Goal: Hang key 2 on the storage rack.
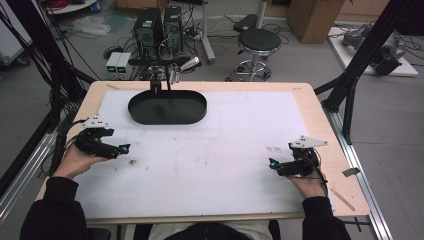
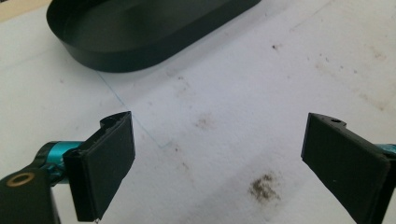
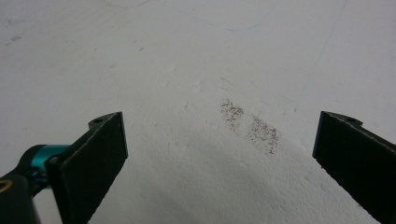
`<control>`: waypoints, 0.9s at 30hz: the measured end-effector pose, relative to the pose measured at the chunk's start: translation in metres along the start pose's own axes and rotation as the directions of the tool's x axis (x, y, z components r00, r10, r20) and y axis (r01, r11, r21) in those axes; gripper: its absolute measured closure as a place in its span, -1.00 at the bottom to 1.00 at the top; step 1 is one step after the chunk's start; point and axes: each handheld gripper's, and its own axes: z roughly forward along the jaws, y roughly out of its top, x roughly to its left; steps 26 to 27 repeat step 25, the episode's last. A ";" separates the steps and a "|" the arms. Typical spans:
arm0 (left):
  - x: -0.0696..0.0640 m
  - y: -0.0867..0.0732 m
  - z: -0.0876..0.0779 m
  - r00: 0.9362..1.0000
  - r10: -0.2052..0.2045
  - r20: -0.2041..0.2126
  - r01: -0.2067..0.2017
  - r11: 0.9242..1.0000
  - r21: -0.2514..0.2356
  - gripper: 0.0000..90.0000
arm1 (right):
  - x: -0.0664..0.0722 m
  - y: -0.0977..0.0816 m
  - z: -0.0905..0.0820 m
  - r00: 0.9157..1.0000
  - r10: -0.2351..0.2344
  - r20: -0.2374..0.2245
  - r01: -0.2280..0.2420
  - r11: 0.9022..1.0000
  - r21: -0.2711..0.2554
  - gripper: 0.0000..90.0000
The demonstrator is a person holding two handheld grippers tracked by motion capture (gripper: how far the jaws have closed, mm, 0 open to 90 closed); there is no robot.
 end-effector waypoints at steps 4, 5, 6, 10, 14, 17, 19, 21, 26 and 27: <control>-0.003 -0.013 0.000 1.000 -0.005 -0.004 0.005 1.000 0.012 -0.77 | 0.000 0.000 0.000 1.000 0.000 0.000 0.000 1.000 0.003 -0.95; -0.004 -0.015 0.000 1.000 -0.006 -0.005 0.006 1.000 0.014 -0.77 | 0.000 0.000 0.001 1.000 -0.003 0.002 0.003 1.000 0.003 -0.95; -0.006 -0.018 0.000 1.000 -0.006 -0.005 0.006 1.000 0.014 -0.77 | 0.000 0.000 0.001 1.000 -0.002 0.001 0.002 1.000 0.004 -0.95; -0.013 -0.027 -0.002 1.000 -0.007 -0.003 0.007 1.000 0.009 -0.77 | 0.001 0.000 0.001 1.000 -0.001 0.000 0.001 1.000 0.003 -0.95; -0.016 -0.037 -0.002 1.000 -0.029 0.003 0.029 1.000 0.008 -0.77 | 0.000 -0.001 0.001 1.000 -0.004 -0.001 0.004 1.000 0.007 -0.95; -0.018 -0.044 -0.004 0.999 -0.048 0.002 0.048 0.999 -0.007 -0.77 | 0.001 -0.001 0.002 1.000 0.003 -0.003 -0.003 1.000 0.013 -0.95; -0.021 -0.049 -0.007 0.999 -0.042 0.003 0.042 0.999 -0.013 -0.77 | 0.000 -0.001 0.002 1.000 -0.002 -0.002 0.002 1.000 0.013 -0.95; -0.025 -0.052 -0.010 0.999 -0.035 0.003 0.035 0.999 -0.012 -0.77 | 0.000 -0.001 0.002 1.000 -0.001 -0.003 0.001 1.000 0.012 -0.95; -0.029 -0.056 -0.013 0.999 -0.038 0.005 0.038 0.999 -0.015 -0.77 | 0.000 -0.001 0.002 1.000 0.000 -0.002 0.000 1.000 0.014 -0.95; -0.029 -0.056 -0.013 0.999 -0.038 0.005 0.038 0.999 -0.015 -0.77 | 0.000 -0.001 0.002 1.000 0.000 -0.002 0.000 1.000 0.014 -0.95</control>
